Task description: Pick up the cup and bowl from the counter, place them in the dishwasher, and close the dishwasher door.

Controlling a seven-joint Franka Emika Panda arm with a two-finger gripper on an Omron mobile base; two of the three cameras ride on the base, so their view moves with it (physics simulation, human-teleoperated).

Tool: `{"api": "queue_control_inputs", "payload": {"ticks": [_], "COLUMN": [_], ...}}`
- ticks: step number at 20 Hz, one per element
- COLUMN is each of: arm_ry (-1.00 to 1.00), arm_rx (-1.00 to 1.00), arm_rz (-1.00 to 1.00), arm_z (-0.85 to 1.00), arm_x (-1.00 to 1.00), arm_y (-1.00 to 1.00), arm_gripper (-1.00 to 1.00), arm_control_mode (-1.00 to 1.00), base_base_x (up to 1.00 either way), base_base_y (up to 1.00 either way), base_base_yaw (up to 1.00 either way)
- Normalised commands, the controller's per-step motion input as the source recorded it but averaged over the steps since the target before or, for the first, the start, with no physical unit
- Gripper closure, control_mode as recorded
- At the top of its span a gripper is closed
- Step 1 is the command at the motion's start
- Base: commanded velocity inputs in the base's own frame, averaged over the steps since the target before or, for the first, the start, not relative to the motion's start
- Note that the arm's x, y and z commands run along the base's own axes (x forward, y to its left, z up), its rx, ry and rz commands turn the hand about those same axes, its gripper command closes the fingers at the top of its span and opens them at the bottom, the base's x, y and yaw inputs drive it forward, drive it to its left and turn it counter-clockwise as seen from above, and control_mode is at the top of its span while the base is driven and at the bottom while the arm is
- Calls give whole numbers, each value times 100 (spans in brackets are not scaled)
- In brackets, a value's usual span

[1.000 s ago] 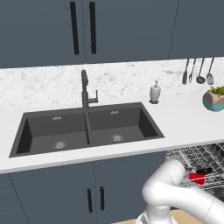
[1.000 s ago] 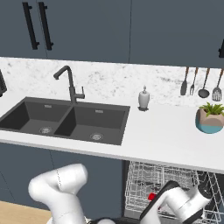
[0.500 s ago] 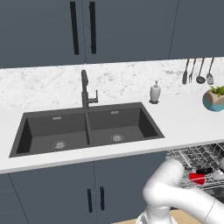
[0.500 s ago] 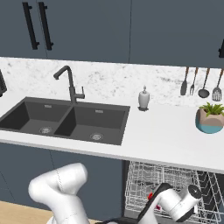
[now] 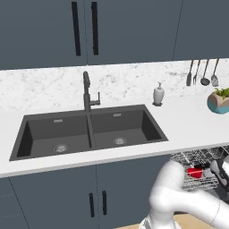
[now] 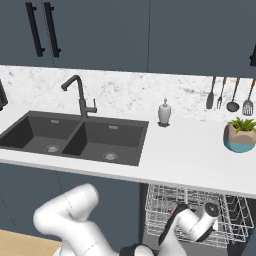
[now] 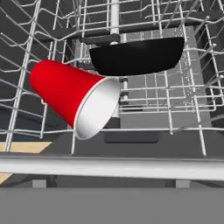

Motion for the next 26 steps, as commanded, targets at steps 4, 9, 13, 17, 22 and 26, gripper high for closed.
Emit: {"api": "queue_control_inputs", "payload": {"ticks": [4,9,13,17,22,26], "arm_ry": [-28,-18,16,11,-1,-8], "arm_rx": [0,10,3,0,2,0], "arm_rz": [-3,-7,-9,-8,-1,2], "arm_z": [-26,11,43,65,77,100], "arm_x": [100,55,-96,-100,-100,-100], "arm_y": [-2,-38,-56,-65,-26,0], "arm_gripper": [-100,-100,-100,-100,-100,-100], "arm_control_mode": [-100,-100,-100,-100,-100,-100], "base_base_x": [0,0,0,0,0,0], "base_base_y": [0,0,0,0,0,0], "base_base_yaw": [0,0,0,0,0,0]}}
